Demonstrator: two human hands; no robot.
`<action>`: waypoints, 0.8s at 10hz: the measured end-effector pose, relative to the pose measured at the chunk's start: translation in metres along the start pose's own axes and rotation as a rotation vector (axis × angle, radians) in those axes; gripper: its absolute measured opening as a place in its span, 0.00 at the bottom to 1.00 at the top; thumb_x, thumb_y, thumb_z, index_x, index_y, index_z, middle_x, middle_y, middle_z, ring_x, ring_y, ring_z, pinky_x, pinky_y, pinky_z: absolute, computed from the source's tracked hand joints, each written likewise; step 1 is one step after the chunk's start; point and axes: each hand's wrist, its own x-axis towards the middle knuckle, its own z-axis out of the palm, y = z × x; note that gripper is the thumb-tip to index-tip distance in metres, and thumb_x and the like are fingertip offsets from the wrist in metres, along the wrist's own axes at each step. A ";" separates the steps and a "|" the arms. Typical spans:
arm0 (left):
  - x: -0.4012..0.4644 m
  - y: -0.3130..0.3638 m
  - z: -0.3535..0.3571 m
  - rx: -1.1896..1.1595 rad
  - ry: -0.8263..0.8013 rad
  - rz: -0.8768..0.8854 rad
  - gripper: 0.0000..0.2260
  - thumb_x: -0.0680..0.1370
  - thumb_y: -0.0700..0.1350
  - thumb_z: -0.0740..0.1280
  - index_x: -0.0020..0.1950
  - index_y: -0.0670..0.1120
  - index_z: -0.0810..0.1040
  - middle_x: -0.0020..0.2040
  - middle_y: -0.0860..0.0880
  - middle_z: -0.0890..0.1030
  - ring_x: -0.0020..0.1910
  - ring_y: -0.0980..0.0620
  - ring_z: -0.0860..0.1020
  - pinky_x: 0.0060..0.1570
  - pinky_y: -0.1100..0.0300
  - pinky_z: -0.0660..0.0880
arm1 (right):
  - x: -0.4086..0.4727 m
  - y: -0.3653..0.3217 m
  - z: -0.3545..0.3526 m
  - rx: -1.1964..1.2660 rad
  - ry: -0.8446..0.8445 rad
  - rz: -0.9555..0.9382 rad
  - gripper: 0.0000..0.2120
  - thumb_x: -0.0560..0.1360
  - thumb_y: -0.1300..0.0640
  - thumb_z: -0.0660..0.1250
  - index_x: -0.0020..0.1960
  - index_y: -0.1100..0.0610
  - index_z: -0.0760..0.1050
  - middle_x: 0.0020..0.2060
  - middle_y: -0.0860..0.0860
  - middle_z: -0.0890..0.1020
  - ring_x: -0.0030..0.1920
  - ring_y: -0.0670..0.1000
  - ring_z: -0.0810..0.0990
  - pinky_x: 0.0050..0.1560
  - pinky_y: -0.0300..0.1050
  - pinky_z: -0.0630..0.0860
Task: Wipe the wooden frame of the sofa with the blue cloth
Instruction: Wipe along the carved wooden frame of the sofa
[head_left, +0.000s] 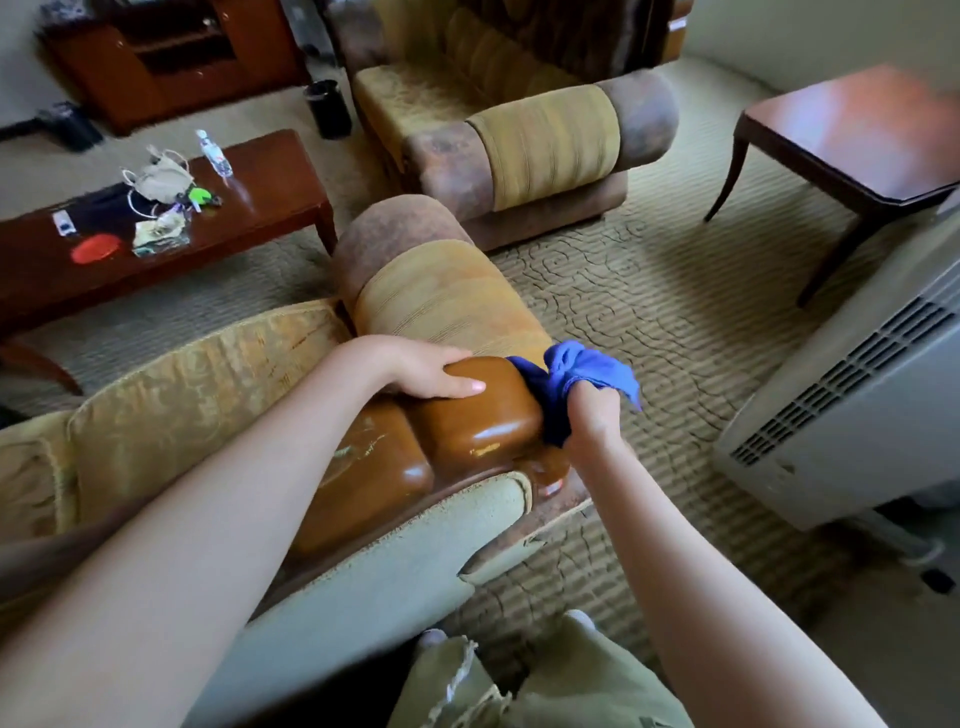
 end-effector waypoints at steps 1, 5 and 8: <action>-0.003 0.000 -0.001 0.043 0.007 0.002 0.32 0.78 0.66 0.52 0.78 0.56 0.48 0.78 0.51 0.54 0.75 0.46 0.58 0.71 0.51 0.57 | -0.007 0.009 0.001 0.147 0.049 0.019 0.05 0.68 0.63 0.57 0.36 0.54 0.68 0.36 0.52 0.72 0.43 0.50 0.70 0.40 0.42 0.67; -0.008 0.029 -0.007 0.581 0.112 0.083 0.29 0.81 0.59 0.49 0.71 0.37 0.67 0.67 0.41 0.72 0.63 0.42 0.71 0.62 0.53 0.67 | -0.109 0.036 0.020 0.497 0.143 -0.117 0.08 0.67 0.62 0.58 0.30 0.57 0.62 0.19 0.56 0.68 0.21 0.51 0.65 0.16 0.33 0.59; -0.003 0.031 -0.005 0.696 0.155 0.108 0.29 0.82 0.58 0.48 0.67 0.35 0.70 0.66 0.39 0.73 0.64 0.41 0.71 0.62 0.53 0.65 | -0.150 0.062 0.054 0.568 0.066 -0.274 0.12 0.71 0.60 0.59 0.52 0.49 0.69 0.41 0.44 0.73 0.39 0.42 0.69 0.38 0.33 0.68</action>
